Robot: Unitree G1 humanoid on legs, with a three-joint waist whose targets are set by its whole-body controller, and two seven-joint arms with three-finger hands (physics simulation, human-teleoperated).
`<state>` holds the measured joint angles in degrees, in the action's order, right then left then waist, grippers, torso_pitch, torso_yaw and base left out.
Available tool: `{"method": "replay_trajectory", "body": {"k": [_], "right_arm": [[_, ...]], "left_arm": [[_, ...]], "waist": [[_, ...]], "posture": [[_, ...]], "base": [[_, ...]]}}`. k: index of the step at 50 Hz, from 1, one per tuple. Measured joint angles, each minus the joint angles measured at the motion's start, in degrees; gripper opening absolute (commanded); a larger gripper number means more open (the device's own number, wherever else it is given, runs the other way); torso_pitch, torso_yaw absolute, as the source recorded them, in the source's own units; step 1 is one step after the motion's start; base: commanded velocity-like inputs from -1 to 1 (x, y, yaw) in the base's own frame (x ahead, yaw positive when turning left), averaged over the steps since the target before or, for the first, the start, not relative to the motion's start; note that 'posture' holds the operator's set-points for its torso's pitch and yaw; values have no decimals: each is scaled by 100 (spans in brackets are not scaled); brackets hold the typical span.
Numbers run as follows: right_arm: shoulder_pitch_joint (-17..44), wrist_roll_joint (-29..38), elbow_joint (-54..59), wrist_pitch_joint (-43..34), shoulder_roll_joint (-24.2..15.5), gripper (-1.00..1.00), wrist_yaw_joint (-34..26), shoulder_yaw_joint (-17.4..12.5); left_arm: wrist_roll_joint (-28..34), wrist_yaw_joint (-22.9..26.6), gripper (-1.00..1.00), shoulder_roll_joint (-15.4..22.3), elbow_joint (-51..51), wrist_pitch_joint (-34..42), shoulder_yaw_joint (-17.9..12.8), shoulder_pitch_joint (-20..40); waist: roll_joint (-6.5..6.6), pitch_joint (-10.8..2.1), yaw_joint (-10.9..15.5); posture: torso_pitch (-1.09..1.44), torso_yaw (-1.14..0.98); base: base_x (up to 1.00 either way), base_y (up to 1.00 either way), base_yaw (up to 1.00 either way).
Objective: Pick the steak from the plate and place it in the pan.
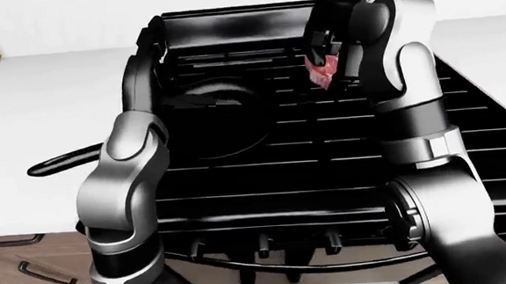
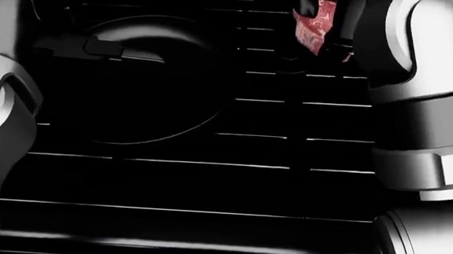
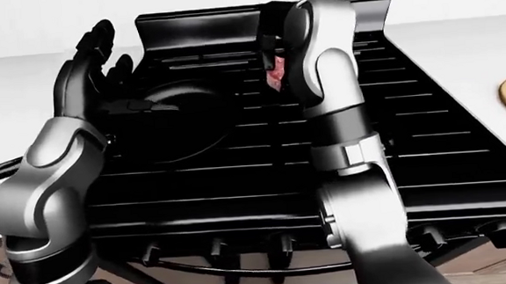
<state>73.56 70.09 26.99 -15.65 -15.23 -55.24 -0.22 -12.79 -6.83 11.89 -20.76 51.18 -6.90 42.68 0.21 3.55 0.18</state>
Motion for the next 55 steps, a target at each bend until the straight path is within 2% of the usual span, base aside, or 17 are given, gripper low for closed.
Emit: {"method": "replay_trajectory", "body": {"k": [3,5,8,16,19,21,22,24,29,33,44,55], "right_arm": [[-19,18,136,-34,-25,-100,2,-26],[91,23,135,-36,-35,-100,30,-33],[218,7,5,-5,-36,-100,133,-45],[135,-41,79,9,-22,-100,127,-9],[94,-37,108,-7,-36,-100,108,-24],[112,-36,92,-14,-38,-100,105,-26],[127,-36,59,-13,-5,-100,114,-16],[91,-74,25,22,72,-100,114,69],[59,-121,1,51,49,-100,80,65],[117,-72,-55,22,12,-100,148,2],[51,-128,61,52,81,-100,168,85],[151,-107,52,42,41,-100,206,43]], "left_arm": [[-6,34,100,-15,40,0,45,-14],[2,39,100,5,-14,-14,9,48],[27,36,100,13,-107,-100,-28,96],[19,37,100,-14,-58,28,4,87],[17,35,100,-14,-72,43,13,109],[26,38,100,-8,-68,6,10,108],[37,39,100,21,-63,-24,-13,92],[79,23,100,27,-2,-45,-87,0],[118,14,100,9,-7,-20,-60,35],[99,46,100,5,-87,-85,-35,66],[117,13,100,18,-66,86,-85,85],[97,35,100,13,-63,59,-64,94]], "waist": [[-217,-171,-75],[-248,-207,-75],[-221,-233,-69],[28,-87,-100],[242,-52,-133],[492,-81,-142],[524,-109,-110],[471,-25,-41],[251,-86,-106],[257,-68,-115],[170,18,64],[172,13,63]], "posture": [[0,0],[0,0],[0,0],[0,0],[0,0],[0,0],[0,0],[0,0],[0,0],[0,0],[0,0],[0,0]], "base": [[0,42,0],[0,61,0],[0,63,0],[0,61,0],[0,55,0],[0,54,0],[0,54,0],[0,54,0],[0,35,0],[0,0,0],[0,0,0],[0,0,0]]}}
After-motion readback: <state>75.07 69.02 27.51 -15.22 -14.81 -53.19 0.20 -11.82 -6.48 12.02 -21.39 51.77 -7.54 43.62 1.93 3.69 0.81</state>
